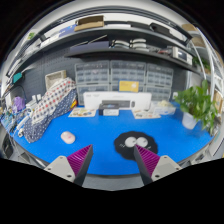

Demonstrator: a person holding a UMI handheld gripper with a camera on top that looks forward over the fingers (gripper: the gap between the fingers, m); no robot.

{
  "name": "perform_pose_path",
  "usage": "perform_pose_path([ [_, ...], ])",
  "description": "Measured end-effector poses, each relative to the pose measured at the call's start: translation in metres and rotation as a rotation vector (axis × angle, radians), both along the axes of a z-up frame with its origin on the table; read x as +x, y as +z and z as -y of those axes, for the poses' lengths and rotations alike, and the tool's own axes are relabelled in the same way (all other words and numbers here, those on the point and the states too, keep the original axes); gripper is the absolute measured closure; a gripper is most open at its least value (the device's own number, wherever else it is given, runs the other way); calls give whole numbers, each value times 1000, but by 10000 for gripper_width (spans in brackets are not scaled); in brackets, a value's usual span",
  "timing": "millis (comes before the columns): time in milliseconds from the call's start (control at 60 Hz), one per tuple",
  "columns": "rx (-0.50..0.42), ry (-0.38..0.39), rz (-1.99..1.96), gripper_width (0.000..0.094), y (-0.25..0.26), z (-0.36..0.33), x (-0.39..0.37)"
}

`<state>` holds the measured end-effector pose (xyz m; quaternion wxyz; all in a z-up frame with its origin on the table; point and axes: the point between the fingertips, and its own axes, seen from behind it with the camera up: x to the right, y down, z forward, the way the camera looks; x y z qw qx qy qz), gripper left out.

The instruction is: Arrange mouse

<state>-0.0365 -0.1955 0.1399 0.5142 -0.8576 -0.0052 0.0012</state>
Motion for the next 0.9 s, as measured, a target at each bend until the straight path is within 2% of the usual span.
perform_pose_path([
  [183,-123,81,-19,111,-92,-3,-81],
  [333,-174,152,-29,100,-122,-28,-149],
  [483,-203,188,-29,100,-140,-70,-200],
  [633,-235,170,-11,99,-154,-111,-222],
  [900,-251,78,11,131,-156,-173,-221],
])
